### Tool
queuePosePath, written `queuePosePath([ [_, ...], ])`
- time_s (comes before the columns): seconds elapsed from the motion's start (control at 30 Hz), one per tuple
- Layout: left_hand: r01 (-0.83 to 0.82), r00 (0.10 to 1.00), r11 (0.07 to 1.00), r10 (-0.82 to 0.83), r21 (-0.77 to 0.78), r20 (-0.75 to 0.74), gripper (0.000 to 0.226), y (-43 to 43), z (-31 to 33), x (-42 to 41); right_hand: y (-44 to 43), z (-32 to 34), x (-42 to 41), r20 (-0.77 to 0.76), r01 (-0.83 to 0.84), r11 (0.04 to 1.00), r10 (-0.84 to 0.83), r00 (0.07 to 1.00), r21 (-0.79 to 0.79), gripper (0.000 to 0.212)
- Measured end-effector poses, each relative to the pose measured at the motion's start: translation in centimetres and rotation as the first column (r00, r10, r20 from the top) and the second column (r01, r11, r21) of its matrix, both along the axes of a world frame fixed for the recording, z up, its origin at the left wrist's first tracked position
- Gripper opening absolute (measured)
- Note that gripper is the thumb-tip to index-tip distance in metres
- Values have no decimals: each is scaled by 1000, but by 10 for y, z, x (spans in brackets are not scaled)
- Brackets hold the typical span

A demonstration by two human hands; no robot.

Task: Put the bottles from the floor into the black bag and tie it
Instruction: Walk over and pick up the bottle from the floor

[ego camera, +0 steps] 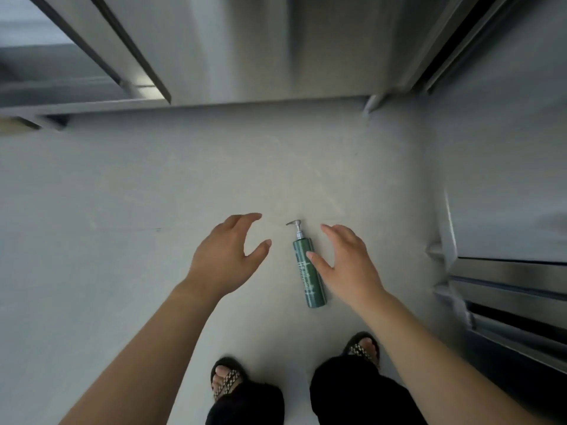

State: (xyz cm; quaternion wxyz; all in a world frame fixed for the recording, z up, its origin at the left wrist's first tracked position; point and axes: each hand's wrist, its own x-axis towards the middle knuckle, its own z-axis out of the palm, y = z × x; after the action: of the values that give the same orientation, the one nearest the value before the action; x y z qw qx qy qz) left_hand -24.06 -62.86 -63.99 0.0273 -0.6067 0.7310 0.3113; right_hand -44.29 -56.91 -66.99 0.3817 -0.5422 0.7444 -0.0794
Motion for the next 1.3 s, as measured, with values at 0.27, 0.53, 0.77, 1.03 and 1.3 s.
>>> queuePosePath([
  [0.27, 184, 979, 982, -179, -39, 97, 53, 12, -279, 31, 19, -255, 24, 38, 63, 994, -67, 997, 90, 76],
  [0.53, 361, 915, 932, -350, -18, 202, 72, 38, -383, 41, 45, -313, 33, -66, 127, 991, -129, 989, -42, 83],
  [0.77, 403, 904, 914, -391, -43, 172, 67, 38, -381, 55, 37, -305, 32, 54, 92, 994, -89, 995, -58, 81],
  [1.03, 8, 993, 998, -2, -56, 115, 65, 31, -259, 104, -6, -224, 62, 180, 24, 991, 0, 984, -133, 81],
  [1.3, -87, 996, 996, 86, 24, 38, 59, 54, 52, 129, 20, 52, 92, 226, -88, 992, 106, 968, -88, 78],
])
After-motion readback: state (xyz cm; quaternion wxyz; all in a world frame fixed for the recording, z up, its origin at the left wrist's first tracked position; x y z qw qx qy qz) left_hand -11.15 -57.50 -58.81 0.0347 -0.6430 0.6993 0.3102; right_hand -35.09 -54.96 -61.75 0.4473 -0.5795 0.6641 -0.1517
